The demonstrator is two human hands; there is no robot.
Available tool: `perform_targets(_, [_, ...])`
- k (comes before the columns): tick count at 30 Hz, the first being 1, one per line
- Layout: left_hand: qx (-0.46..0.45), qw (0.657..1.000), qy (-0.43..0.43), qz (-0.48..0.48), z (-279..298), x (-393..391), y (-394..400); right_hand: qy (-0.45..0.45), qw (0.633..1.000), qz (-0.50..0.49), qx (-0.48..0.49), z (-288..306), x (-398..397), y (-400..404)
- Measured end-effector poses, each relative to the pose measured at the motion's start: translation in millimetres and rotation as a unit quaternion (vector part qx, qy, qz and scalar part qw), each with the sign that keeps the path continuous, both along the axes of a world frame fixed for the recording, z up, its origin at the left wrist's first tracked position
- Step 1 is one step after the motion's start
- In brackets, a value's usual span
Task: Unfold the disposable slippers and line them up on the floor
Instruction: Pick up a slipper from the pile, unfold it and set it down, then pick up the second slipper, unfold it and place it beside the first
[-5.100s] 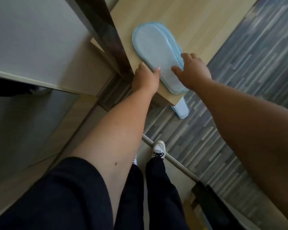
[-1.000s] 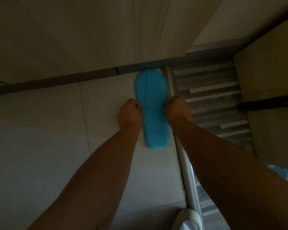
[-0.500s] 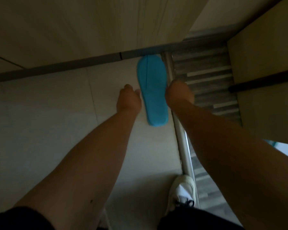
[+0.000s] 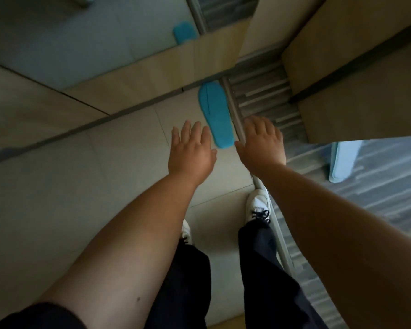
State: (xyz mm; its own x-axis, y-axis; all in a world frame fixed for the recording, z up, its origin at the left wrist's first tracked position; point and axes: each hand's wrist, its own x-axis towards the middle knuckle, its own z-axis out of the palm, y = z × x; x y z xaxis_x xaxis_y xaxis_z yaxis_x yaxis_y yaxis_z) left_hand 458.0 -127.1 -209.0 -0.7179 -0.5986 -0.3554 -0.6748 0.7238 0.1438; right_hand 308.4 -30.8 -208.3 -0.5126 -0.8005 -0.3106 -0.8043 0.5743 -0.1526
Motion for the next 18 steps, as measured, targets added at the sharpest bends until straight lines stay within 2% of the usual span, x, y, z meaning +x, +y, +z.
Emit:
perform_targets(8, [-0.042,0.995,0.001,-0.091,72.7,-33.7,14.5,-0.008,0.996,-0.086,-0.002,65.6,-6.6,45.1])
perform_targets(18, [-0.065,0.981,0.034,-0.18,116.8,-161.8,79.3,0.041,0.986,-0.157,-0.048,112.7,-124.7,117.6])
